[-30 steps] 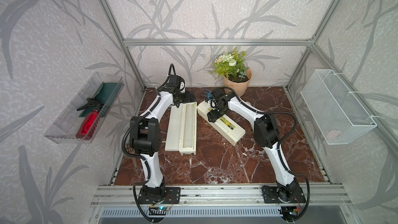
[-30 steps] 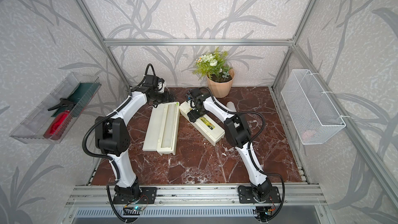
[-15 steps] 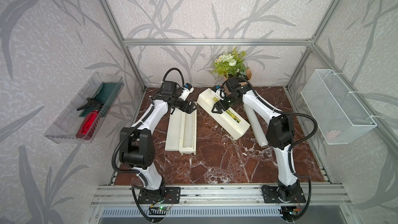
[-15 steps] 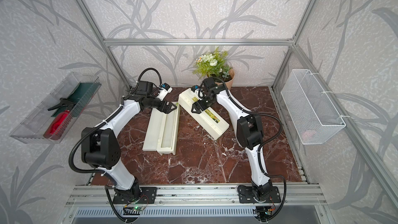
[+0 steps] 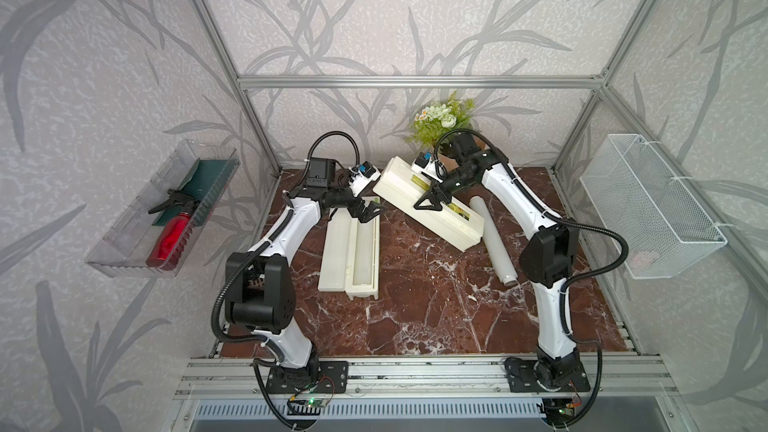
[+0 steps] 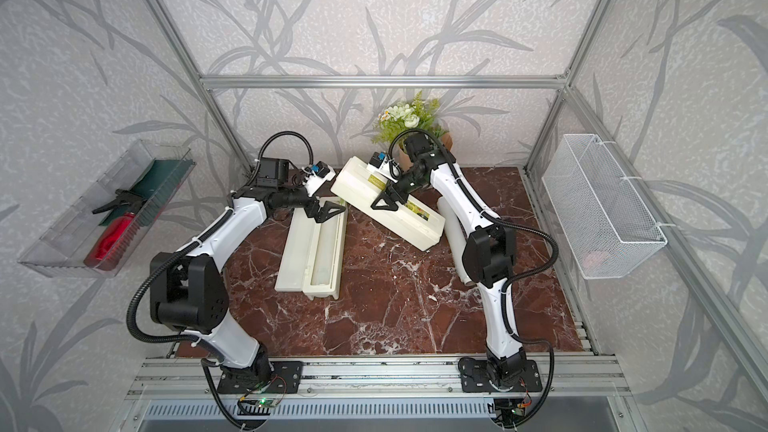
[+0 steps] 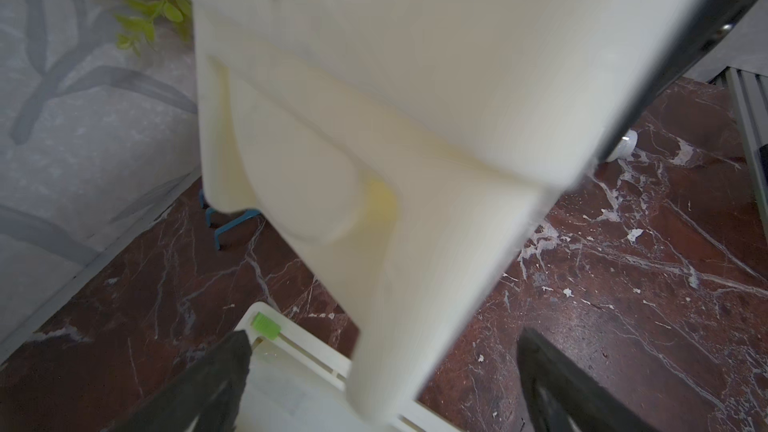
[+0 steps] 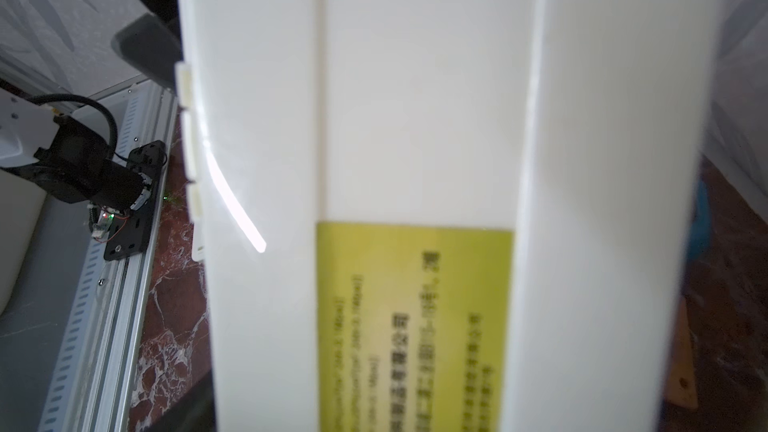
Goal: Put plastic wrap rolls into dispensers
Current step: Open the lid of the plastic wrap cutting box.
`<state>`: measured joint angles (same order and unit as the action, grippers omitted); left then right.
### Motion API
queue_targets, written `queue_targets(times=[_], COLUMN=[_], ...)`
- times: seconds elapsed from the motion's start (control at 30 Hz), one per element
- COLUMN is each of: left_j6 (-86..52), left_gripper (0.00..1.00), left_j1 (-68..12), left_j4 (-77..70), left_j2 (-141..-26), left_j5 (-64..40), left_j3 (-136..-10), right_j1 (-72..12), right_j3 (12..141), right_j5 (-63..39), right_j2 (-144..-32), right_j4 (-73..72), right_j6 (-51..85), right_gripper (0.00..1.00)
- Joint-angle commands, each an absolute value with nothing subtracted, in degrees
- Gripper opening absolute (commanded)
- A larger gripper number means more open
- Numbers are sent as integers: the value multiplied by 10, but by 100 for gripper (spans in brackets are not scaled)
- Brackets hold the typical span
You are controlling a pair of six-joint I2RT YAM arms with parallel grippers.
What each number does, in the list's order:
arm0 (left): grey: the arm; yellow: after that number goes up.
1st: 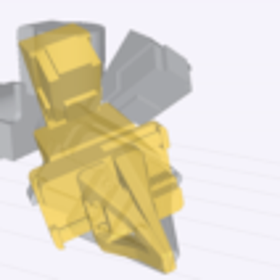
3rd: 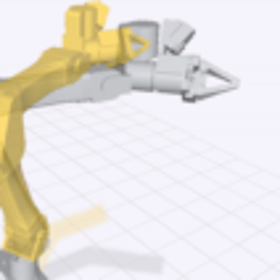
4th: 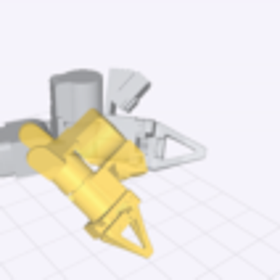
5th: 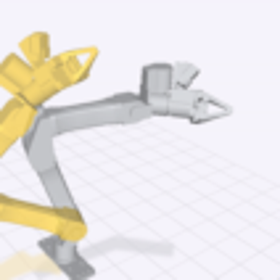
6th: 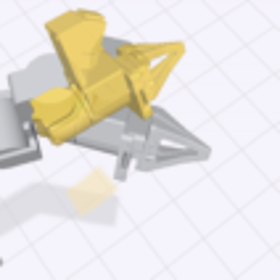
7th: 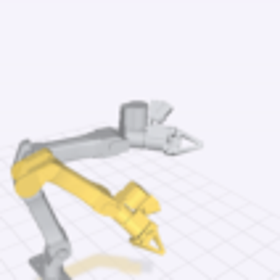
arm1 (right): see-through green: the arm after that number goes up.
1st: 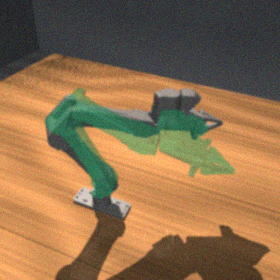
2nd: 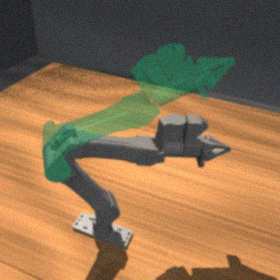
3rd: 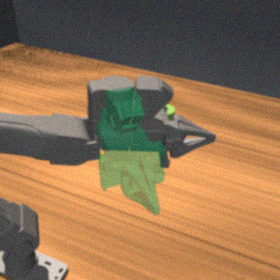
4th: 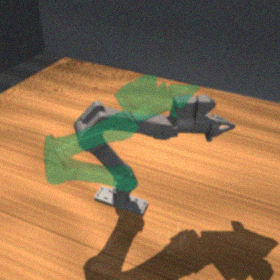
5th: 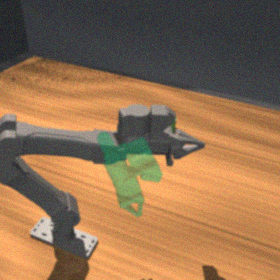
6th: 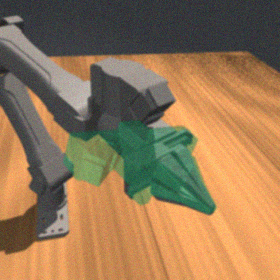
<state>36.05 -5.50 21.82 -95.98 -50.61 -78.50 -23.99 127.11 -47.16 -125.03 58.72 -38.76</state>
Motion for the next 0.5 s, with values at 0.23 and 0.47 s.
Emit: queue_targets(times=[0.23,0.47], left_j6=[320,300], left_gripper=[100,99], left_j1=[-53,-69], left_j4=[109,70], left_j2=[-925,-939], left_j5=[-619,-653], left_j3=[-746,-732], right_j1=[-241,-242], right_j3=[1249,1251], right_j5=[-521,-544], right_j2=[-1236,-1238], right_j4=[664,686], right_j6=[-541,-585], right_gripper=[66,65])
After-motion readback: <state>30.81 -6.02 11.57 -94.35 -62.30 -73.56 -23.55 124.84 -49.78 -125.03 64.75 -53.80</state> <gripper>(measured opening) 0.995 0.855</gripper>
